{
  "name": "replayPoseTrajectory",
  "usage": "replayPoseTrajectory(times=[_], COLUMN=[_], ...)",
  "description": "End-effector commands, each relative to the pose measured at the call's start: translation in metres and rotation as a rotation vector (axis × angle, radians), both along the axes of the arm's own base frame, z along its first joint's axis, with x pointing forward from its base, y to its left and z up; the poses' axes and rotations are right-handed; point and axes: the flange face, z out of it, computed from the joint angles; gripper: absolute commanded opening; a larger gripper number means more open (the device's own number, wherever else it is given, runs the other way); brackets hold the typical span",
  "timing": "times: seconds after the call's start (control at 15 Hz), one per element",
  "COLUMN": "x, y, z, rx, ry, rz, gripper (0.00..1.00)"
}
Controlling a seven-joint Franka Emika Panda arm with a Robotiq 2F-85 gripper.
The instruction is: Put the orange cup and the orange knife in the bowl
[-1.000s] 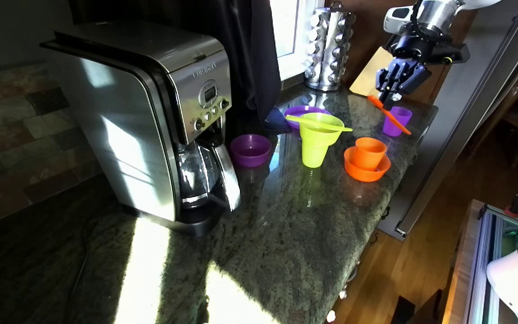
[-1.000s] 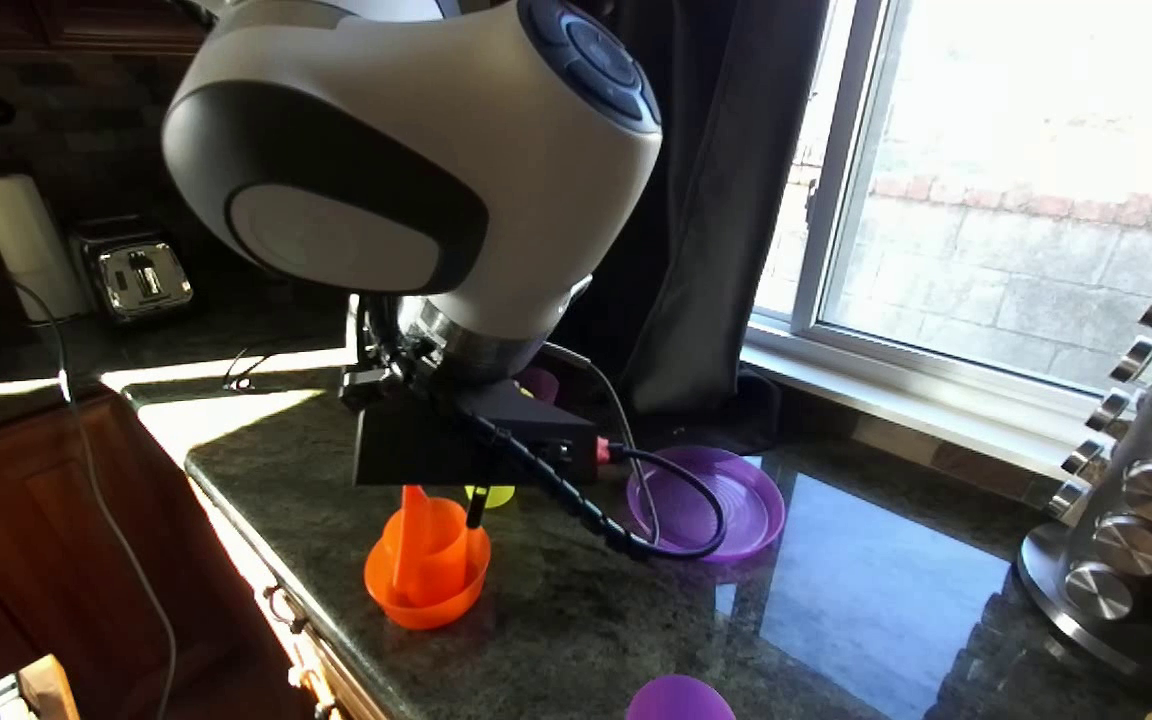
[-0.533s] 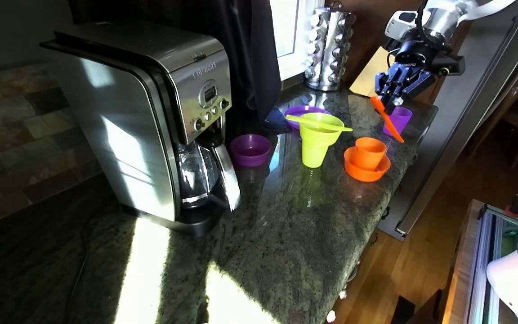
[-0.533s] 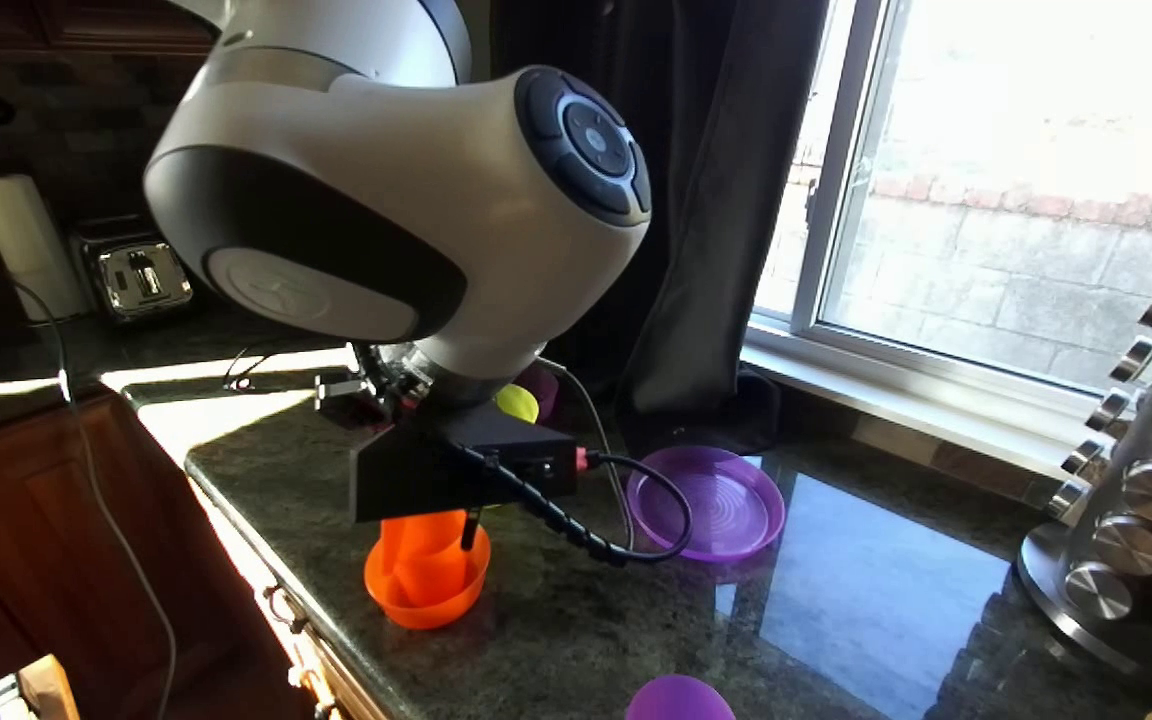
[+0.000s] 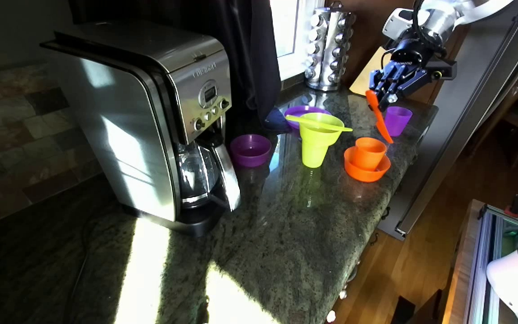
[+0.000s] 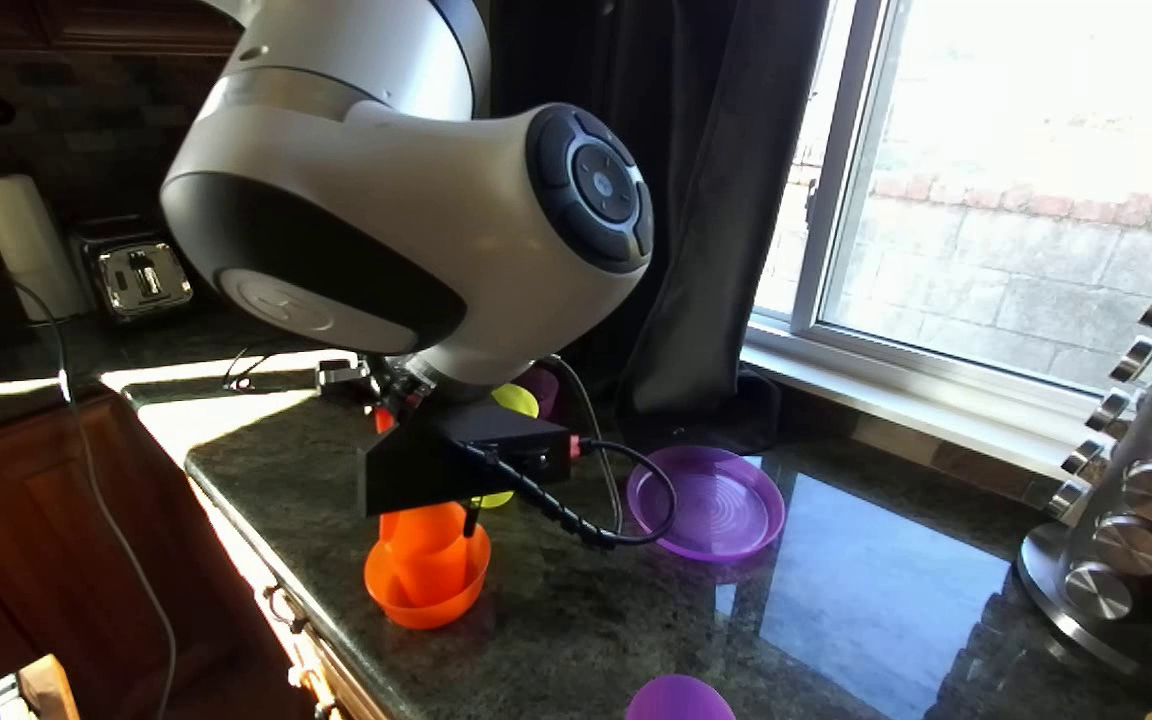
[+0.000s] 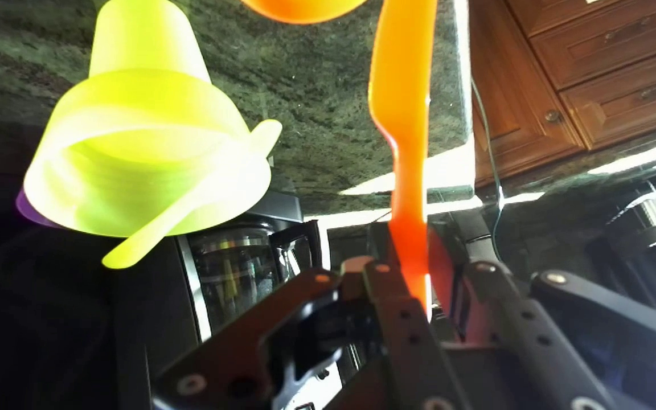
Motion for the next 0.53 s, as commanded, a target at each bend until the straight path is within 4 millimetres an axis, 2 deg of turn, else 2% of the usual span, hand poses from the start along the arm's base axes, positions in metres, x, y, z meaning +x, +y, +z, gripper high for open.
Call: replayPoseTrajectory(times=[0.0,0.47], x=[0.010,0.024], y=[0.000,-0.001], z=[-0.009,-0.026], rx=[0.058,0.076], ry=[-0.028,-0.043], rz=[0.005,0.009], gripper=[0.05,0.05])
